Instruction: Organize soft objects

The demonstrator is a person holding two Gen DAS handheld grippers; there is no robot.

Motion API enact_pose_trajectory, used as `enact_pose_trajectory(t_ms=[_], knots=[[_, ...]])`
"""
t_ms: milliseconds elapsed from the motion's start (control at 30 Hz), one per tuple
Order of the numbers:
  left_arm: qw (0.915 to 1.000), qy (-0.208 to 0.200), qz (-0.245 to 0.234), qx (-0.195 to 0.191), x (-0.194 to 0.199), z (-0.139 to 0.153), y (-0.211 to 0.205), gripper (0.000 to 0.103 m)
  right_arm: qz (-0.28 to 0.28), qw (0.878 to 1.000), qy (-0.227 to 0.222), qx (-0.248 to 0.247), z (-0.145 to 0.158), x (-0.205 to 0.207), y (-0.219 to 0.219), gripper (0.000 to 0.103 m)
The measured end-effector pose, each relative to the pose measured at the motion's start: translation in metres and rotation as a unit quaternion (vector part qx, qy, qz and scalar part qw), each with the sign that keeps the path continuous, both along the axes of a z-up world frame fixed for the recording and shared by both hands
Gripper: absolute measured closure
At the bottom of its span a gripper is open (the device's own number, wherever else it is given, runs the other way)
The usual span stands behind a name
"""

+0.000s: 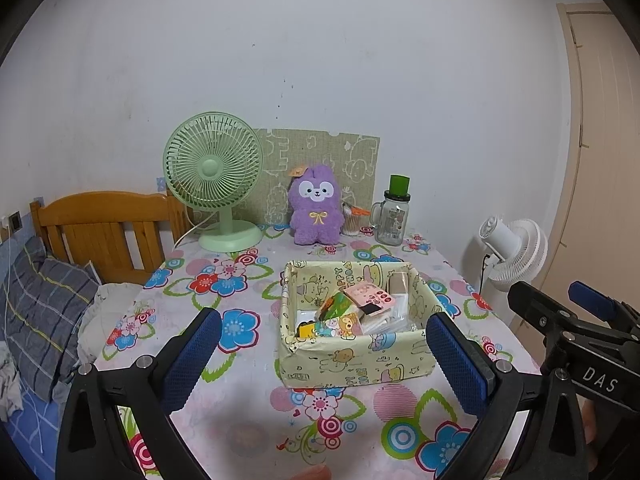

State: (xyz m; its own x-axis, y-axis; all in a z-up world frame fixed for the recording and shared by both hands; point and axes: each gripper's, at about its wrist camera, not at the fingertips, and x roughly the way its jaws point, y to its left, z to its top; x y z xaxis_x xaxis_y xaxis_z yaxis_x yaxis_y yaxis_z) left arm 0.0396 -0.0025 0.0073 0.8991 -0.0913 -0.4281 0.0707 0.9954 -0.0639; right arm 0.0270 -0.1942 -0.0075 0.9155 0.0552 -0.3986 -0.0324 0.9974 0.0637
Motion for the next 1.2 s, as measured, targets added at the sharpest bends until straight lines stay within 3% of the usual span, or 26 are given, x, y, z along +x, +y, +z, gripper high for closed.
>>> enact_pose_trajectory(t_ms=[1200], knots=[[0.9999, 0.005, 0.006, -0.007, 0.0033, -0.0031, 0.0024, 0.0, 0.002, 1.0, 0.0, 0.005, -0.0002, 0.0025, -0.0005, 0.0]])
